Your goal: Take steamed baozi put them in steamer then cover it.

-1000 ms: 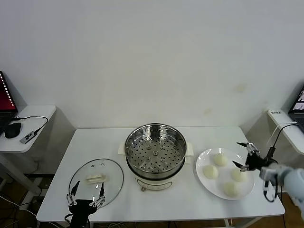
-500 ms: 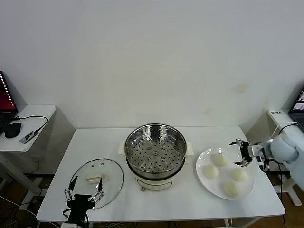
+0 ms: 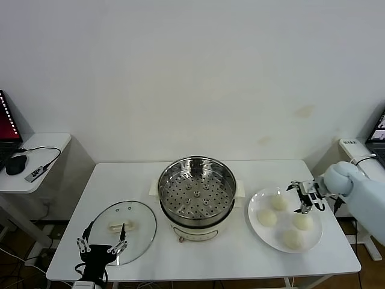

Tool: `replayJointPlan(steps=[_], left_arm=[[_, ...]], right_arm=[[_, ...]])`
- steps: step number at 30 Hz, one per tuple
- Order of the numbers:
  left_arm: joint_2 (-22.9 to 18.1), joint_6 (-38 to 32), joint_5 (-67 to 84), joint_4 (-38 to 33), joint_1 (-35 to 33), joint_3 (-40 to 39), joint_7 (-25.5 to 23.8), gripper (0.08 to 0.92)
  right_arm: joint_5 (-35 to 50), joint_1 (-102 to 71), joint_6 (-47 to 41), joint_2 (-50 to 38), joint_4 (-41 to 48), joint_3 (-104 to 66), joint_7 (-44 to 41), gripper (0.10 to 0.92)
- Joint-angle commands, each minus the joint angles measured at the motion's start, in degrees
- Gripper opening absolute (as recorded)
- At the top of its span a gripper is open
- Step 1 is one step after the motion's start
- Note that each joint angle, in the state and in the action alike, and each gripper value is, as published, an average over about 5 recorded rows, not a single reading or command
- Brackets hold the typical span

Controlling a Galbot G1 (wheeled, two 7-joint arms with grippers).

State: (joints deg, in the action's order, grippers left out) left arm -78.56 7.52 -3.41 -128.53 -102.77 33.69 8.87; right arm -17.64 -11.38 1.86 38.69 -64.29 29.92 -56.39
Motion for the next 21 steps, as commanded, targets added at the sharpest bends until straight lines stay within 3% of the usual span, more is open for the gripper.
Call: replayJointPlan(steps=[1,10,21], left_arm=[[0.0,0.1,-0.1,0.0,0.1,0.2,0.0,0.823],[0.0,0.0,-0.5,0.0,0.1,0.9,0.2,0.823],[-0.2,0.1,-0.8,0.2,0.2,0.4,0.2,0.823]], right_arm=[[-0.6,2.9,-0.2,4.5,5.4,3.9,-0.6,0.823],[-2.2,2.1,-0.5,8.0,9.4,2.8,-0.1,0.809],[-2.0,2.2,-1.9,8.4,9.4,3.1,-0.4,0.648]])
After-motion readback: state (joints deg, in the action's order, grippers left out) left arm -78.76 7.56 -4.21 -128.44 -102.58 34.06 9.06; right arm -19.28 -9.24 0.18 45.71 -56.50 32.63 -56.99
